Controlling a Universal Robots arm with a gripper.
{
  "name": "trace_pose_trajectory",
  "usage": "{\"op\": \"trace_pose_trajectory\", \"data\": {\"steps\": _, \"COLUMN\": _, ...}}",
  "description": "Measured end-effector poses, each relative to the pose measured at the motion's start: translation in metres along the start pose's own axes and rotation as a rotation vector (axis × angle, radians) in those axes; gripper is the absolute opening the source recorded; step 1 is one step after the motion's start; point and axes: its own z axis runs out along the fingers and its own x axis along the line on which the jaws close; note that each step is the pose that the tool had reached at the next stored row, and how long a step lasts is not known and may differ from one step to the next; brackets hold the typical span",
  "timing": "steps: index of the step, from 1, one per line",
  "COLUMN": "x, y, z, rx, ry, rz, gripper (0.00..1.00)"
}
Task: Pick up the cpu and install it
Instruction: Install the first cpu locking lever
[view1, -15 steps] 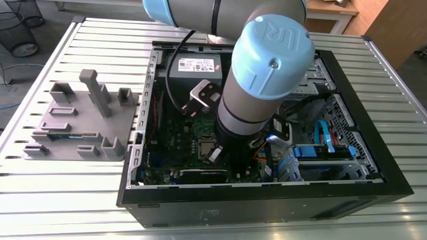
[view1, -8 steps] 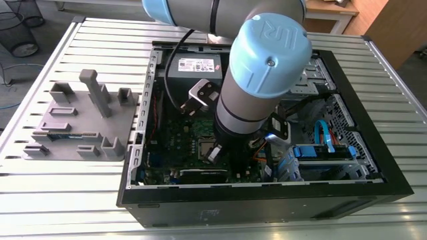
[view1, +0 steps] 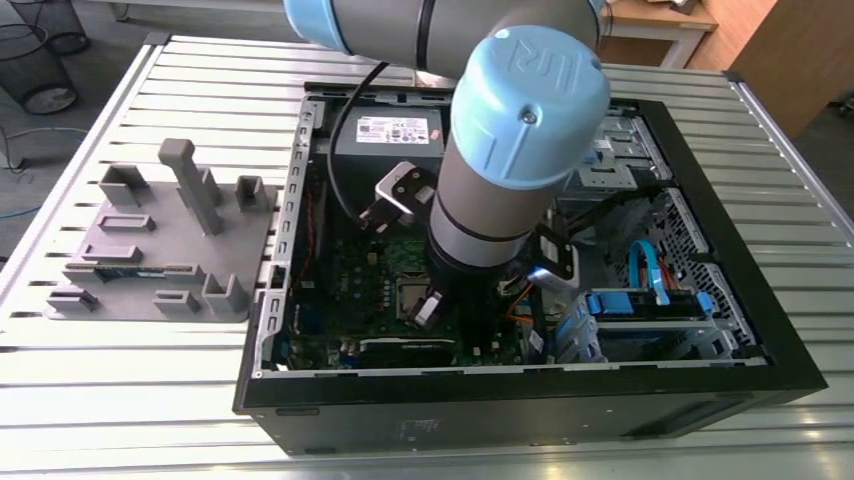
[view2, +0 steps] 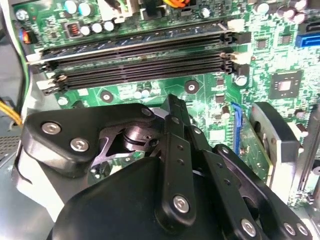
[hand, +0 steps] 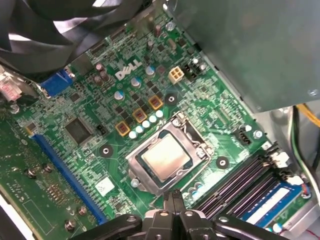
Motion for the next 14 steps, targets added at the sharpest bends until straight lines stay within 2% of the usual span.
{"op": "trace_pose_trajectory", "data": {"steps": 2, "x": 0.0002, "y": -0.0001, "z": 0.0022, "rx": 0.0062, "ry": 0.0045, "rz": 0.0, "gripper": 0.11}}
{"op": "trace_pose_trajectory", "data": {"steps": 4, "x": 0.0004, "y": -0.0003, "z": 0.0048, "rx": 0.0105, "ry": 0.0058, "rz": 0.0, "gripper": 0.11}}
{"op": "trace_pose_trajectory", "data": {"steps": 6, "x": 0.0004, "y": -0.0004, "z": 0.0076, "rx": 0.0143, "ry": 0.0053, "rz": -0.001, "gripper": 0.11}}
{"op": "trace_pose_trajectory", "data": {"steps": 9, "x": -0.0001, "y": -0.0001, "z": 0.0102, "rx": 0.0195, "ry": 0.0016, "rz": -0.002, "gripper": 0.11}}
{"op": "trace_pose_trajectory", "data": {"steps": 14, "x": -0.0005, "y": 0.0002, "z": 0.0108, "rx": 0.021, "ry": 0.0, "rz": -0.004, "gripper": 0.11}}
